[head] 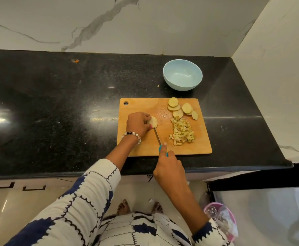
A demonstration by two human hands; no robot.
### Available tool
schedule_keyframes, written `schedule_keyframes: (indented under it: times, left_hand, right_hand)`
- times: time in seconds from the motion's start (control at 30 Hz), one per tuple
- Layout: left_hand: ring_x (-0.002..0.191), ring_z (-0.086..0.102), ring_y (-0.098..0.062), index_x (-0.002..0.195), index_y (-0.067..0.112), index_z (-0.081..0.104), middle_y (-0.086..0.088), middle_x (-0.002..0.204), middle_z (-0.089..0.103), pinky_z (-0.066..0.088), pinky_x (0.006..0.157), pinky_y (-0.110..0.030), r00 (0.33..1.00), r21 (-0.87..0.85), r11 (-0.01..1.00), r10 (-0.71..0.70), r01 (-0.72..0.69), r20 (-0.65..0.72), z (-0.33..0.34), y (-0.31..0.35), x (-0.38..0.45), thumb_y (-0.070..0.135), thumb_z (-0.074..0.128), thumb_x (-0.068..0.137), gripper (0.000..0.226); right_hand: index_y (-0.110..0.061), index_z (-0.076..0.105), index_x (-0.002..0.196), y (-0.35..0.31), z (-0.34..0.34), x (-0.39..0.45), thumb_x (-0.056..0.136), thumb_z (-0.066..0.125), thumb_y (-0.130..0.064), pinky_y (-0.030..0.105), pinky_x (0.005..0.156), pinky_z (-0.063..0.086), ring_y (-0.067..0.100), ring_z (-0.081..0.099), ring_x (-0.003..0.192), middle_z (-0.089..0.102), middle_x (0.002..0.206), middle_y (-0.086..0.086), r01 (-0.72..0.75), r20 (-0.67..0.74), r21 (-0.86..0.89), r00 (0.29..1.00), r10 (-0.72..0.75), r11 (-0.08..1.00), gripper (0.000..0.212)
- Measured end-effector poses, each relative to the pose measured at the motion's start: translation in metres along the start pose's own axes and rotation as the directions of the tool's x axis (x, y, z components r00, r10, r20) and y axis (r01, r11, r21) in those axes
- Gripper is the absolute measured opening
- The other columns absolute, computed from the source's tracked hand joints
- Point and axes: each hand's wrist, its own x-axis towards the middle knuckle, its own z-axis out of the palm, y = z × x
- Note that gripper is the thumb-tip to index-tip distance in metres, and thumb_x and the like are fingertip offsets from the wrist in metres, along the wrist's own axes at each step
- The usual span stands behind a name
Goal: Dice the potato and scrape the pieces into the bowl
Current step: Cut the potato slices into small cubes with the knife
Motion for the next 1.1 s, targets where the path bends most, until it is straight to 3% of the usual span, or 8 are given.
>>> schedule_keyframes:
  times: [0.17,0.27,0.37,0.47,0.67,0.8,0.9,1.1]
  left_hand:
    - [0.115,0.055,-0.016,0.119,0.011,0.063,-0.002,0.126,0.061,0.036,0.099,-0.021,1.0,-0.072,0.997,-0.018,0.018,-0.01,-0.001,-0.001,-0.004,0.022,0.077,0.072,0.05]
    - [0.105,0.059,-0.016,0.12,0.009,0.062,-0.002,0.126,0.06,0.043,0.095,-0.023,0.998,-0.156,0.987,-0.049,0.042,-0.047,0.0,-0.004,-0.008,0.022,0.08,0.068,0.057]
    - [0.092,0.058,-0.008,0.12,0.01,0.063,0.001,0.126,0.059,0.043,0.085,-0.015,0.996,-0.207,0.976,-0.077,0.065,-0.048,0.0,-0.004,-0.011,0.021,0.081,0.068,0.056]
    - [0.088,0.055,-0.004,0.12,0.011,0.062,0.002,0.126,0.06,0.041,0.082,-0.012,0.996,-0.223,0.972,-0.079,0.066,-0.048,0.001,-0.004,-0.012,0.02,0.08,0.069,0.055]
    - [0.098,0.061,-0.012,0.118,0.009,0.064,0.0,0.126,0.06,0.047,0.089,-0.019,0.995,-0.279,0.958,-0.082,0.065,-0.049,0.004,-0.005,-0.011,0.015,0.08,0.068,0.053]
    - [0.096,0.06,-0.012,0.115,0.005,0.065,-0.001,0.124,0.06,0.049,0.089,-0.023,0.993,-0.327,0.942,-0.1,0.075,-0.061,0.004,-0.006,-0.01,0.013,0.081,0.068,0.05]
    - [0.093,0.059,-0.012,0.116,0.006,0.064,0.0,0.123,0.06,0.049,0.088,-0.024,0.994,-0.315,0.946,-0.092,0.069,-0.06,0.004,-0.006,-0.011,0.015,0.08,0.069,0.05]
    - [0.095,0.058,-0.009,0.119,0.008,0.062,0.003,0.125,0.059,0.048,0.087,-0.018,0.994,-0.354,0.933,-0.096,0.071,-0.056,0.002,-0.008,-0.015,0.012,0.076,0.074,0.047]
  right_hand:
    - [-0.009,0.003,0.151,-0.002,-0.017,0.011,0.095,0.037,-0.014,0.034,0.082,0.041,0.031,0.05,0.109,0.038,0.137,0.018,0.005,-0.088,0.056,0.996,-0.001,0.998,0.065]
    - [-0.008,0.005,0.151,-0.005,-0.014,0.031,0.096,0.035,-0.013,0.032,0.077,0.04,0.029,0.052,0.102,0.044,0.129,0.018,0.03,-0.146,0.056,0.989,-0.022,0.998,0.063]
    - [-0.007,0.008,0.15,-0.008,-0.01,0.047,0.095,0.035,-0.013,0.03,0.07,0.036,0.028,0.053,0.097,0.047,0.122,0.016,0.064,-0.167,0.031,0.984,-0.058,0.997,0.062]
    - [-0.005,0.008,0.15,-0.011,-0.006,0.05,0.094,0.036,-0.011,0.028,0.069,0.033,0.028,0.053,0.097,0.047,0.122,0.017,0.059,-0.162,-0.01,0.985,-0.06,0.998,0.063]
    - [-0.002,0.003,0.149,-0.015,-0.003,0.045,0.092,0.039,-0.008,0.03,0.074,0.039,0.031,0.051,0.102,0.043,0.127,0.019,0.049,-0.122,-0.039,0.991,-0.053,0.998,0.068]
    - [-0.003,-0.003,0.149,-0.009,-0.003,0.022,0.093,0.044,-0.012,0.033,0.076,0.042,0.033,0.054,0.105,0.028,0.144,0.022,0.019,-0.005,-0.055,1.0,-0.019,0.998,0.074]
    - [-0.006,-0.003,0.15,-0.002,-0.003,0.005,0.094,0.042,-0.015,0.033,0.07,0.037,0.033,0.053,0.105,0.035,0.137,0.019,0.013,0.024,-0.031,1.0,-0.012,0.999,0.072]
    - [-0.008,0.011,0.15,0.0,-0.026,0.009,0.095,0.038,-0.016,0.037,0.082,0.043,0.031,0.051,0.109,0.046,0.127,0.016,-0.011,-0.083,0.033,0.996,0.014,0.999,0.062]
